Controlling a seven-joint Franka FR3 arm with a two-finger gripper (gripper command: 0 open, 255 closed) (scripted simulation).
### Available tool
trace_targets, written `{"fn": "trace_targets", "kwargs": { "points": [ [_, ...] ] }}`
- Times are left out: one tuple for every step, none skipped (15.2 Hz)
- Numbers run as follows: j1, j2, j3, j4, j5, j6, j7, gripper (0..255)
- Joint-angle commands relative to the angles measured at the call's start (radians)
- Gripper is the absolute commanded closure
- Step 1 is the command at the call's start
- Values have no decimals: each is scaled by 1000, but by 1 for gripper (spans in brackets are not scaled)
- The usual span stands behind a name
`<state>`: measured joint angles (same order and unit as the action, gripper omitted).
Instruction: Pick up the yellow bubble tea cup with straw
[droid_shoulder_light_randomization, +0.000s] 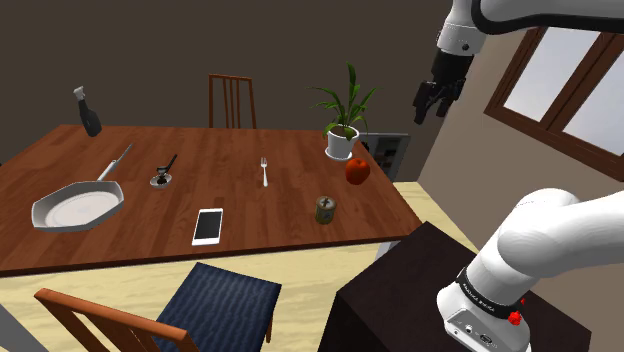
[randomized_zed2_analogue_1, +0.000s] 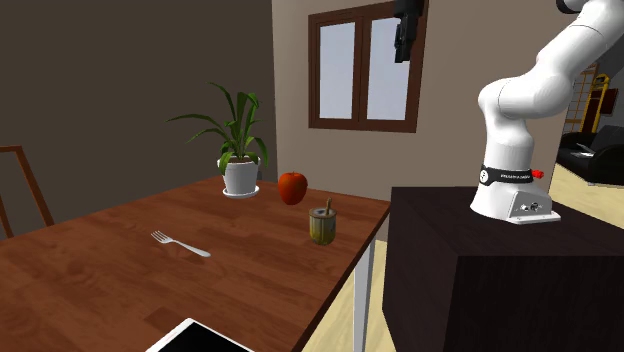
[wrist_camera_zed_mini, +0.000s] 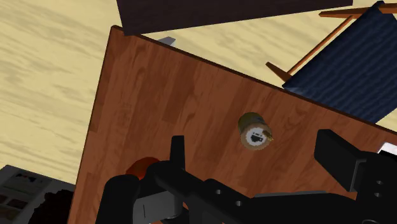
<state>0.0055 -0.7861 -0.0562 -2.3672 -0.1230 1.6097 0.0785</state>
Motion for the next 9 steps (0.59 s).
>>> {"fn": "trace_targets", "kwargs": {
  "points": [
    [0,0,0,0,0,0,0,0],
    [-2,14,6,-20,6,33,23,0],
    [-4,30,12,-39,13,65,46,0],
    [-6,48,18,-57,19,99,69,0],
    [-8,67,24,-73,25,132,92,0],
    [-9,88,30,-88,30,166,115,0],
    [-11,110,36,-101,36,200,137,0],
    [-13,135,42,-113,41,234,159,0],
    [-14,160,48,-124,47,269,181,0]
  ]
}}
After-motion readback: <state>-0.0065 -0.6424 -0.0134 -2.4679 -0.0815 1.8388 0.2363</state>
